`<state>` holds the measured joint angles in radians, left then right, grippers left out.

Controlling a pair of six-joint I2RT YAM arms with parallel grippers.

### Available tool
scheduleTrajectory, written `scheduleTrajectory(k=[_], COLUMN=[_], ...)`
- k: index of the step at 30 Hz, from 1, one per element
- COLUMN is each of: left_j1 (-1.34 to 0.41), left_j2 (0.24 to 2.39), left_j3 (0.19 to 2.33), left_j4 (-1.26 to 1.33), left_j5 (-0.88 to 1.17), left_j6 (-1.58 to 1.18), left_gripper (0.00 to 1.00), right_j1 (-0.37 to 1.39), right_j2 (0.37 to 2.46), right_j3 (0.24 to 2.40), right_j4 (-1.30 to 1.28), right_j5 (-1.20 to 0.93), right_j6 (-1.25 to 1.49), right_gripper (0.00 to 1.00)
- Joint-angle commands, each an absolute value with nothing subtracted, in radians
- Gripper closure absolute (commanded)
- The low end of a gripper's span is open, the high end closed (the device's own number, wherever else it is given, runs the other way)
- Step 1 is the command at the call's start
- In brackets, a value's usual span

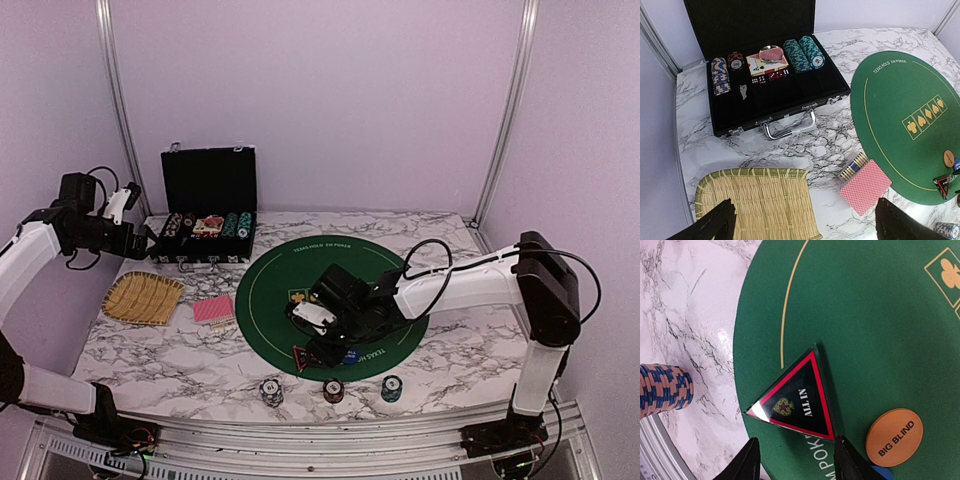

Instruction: Distribute texas hold em gaming equipment

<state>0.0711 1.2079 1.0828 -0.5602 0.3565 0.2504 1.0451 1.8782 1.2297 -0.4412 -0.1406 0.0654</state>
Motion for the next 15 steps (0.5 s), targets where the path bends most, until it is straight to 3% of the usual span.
scheduleTrajectory(k=[1, 15], left_j1=[0.076, 0.076], left_j2=[1.177, 1.184], left_j3=[1.118, 1.150], left_j4=[-0.596, -0.617], left_j5=[0.385, 0.396], left_j6=[0.249, 0.246], left_gripper=[0.01, 0.01], right_j1=[1.067, 1.074], right_j2=[1.906, 1.952], right_j3=[1.273, 1.294], right_j4=[-0.485, -0.497], right_j5=[-0.126, -0.082], right_j6=[0.025, 0.003], right_gripper=[0.50, 0.51])
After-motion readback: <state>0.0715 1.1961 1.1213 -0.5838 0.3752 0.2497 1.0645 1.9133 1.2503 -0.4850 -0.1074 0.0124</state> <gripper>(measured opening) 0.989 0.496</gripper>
